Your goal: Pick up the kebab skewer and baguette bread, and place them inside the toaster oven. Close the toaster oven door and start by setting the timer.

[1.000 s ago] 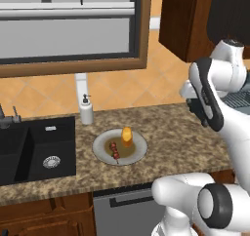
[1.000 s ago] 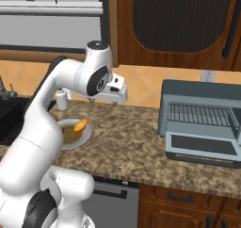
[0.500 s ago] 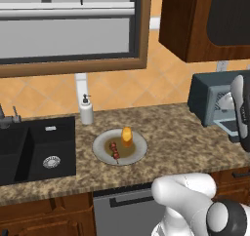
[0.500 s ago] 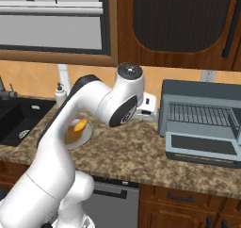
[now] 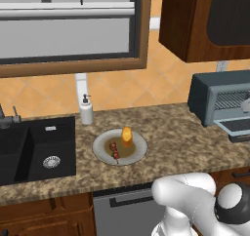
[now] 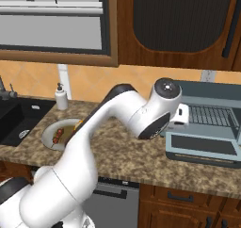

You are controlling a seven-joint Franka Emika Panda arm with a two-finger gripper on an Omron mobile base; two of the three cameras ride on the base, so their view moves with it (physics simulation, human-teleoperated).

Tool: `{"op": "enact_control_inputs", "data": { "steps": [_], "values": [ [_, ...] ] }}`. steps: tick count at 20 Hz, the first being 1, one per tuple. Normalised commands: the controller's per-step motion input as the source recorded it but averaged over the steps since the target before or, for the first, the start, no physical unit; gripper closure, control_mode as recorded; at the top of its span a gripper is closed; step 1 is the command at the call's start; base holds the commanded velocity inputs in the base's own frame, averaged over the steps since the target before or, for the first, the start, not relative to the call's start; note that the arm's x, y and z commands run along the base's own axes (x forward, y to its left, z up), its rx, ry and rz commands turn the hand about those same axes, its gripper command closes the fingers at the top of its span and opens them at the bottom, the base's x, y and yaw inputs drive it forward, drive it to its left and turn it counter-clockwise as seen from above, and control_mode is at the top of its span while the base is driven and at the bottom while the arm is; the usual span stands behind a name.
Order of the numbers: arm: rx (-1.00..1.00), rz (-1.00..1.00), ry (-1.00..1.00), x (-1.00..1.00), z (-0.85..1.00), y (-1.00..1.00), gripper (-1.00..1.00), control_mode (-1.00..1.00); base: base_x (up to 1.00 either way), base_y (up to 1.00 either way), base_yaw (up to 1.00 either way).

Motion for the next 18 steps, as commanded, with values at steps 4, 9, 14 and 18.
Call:
{"op": "enact_control_inputs", "data": {
  "steps": [4, 9, 14, 18],
  "values": [
    [0.00, 0.00, -0.08, 0.32, -0.26, -0.60, -1.00, -1.00, 0.00, 0.00, 0.00],
    [0.00, 0.00, -0.07, 0.34, -0.34, -0.64, -1.00, -1.00, 0.00, 0.00, 0.00],
    [-0.02, 0.00, -0.15, 0.44, -0.59, -0.50, -1.00, -1.00, 0.00, 0.00, 0.00],
    [-0.06, 0.00, -0.35, 0.20, -0.57, -0.21, -1.00, -1.00, 0.00, 0.00, 0.00]
  ]
}}
